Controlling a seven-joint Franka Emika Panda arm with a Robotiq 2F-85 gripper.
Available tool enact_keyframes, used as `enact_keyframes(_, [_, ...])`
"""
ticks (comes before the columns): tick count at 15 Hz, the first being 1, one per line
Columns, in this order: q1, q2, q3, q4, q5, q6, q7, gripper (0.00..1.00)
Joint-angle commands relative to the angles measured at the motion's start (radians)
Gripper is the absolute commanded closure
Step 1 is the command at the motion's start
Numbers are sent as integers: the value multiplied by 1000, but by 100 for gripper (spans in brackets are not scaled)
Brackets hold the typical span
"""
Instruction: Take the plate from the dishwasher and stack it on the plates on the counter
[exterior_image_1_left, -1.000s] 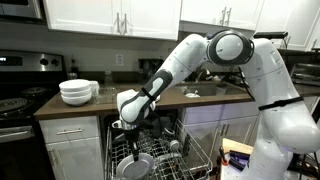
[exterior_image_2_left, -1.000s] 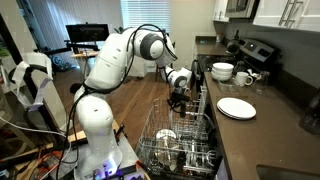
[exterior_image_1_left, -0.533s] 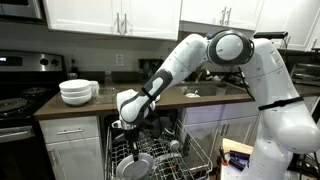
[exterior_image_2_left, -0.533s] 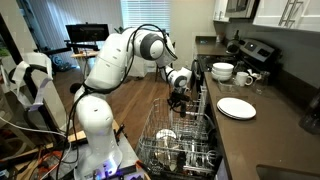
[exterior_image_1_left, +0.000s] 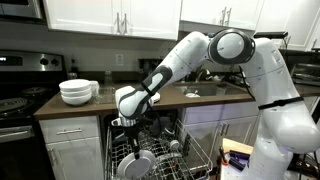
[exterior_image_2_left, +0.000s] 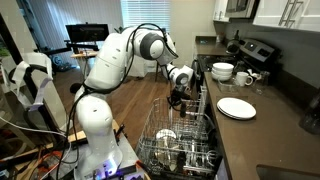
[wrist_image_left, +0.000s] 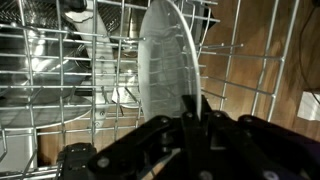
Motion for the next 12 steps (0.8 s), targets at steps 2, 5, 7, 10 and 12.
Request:
enact_keyframes(2, [-50,-53,12,37,49,-148,-67,95])
enact_keyframes(5, [-66,-72,6,56,78,-211,-89,95])
enact_keyframes(7, [-67,-86,-3,66,89,-247,-89,95])
enact_keyframes(10, [-43,-136,-17,49,64,-249,-58,95])
enact_keyframes(12, [-28,-171,-18,38,54,-252,-44,95])
